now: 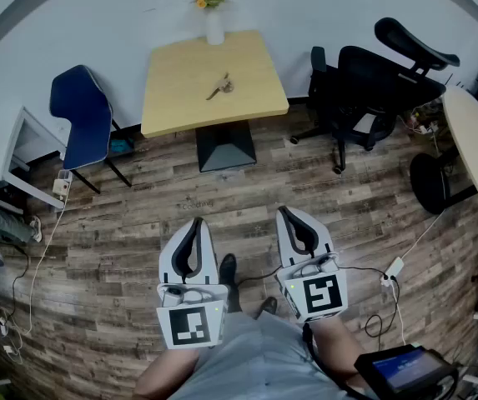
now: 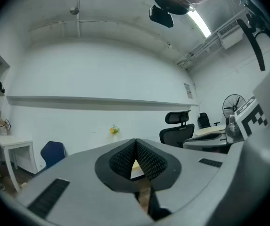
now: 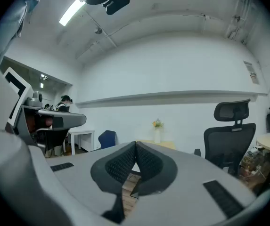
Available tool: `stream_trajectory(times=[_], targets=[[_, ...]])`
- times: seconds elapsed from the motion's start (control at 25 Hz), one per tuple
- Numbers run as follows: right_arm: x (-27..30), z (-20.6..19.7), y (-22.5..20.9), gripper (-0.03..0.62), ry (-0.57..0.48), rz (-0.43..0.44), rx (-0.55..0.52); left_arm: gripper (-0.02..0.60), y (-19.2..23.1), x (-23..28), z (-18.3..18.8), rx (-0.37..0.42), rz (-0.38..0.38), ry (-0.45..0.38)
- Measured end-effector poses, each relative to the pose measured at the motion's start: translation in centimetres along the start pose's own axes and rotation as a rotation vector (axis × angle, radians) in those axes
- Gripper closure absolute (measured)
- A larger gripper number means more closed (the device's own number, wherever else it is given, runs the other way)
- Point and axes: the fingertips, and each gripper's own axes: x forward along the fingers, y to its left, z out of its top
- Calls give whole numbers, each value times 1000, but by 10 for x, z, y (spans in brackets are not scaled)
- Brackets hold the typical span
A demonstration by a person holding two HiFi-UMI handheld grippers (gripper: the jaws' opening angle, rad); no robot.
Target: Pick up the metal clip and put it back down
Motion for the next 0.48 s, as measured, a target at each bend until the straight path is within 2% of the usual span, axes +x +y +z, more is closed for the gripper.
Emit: stream_trajectory(times=[0.28, 0.48], targets=[[17, -10, 2, 548, 18, 0, 9, 563, 11, 12, -11, -6, -7, 17], [42, -16, 4, 546, 13, 31, 58, 563, 26, 32, -21, -14, -10, 39]])
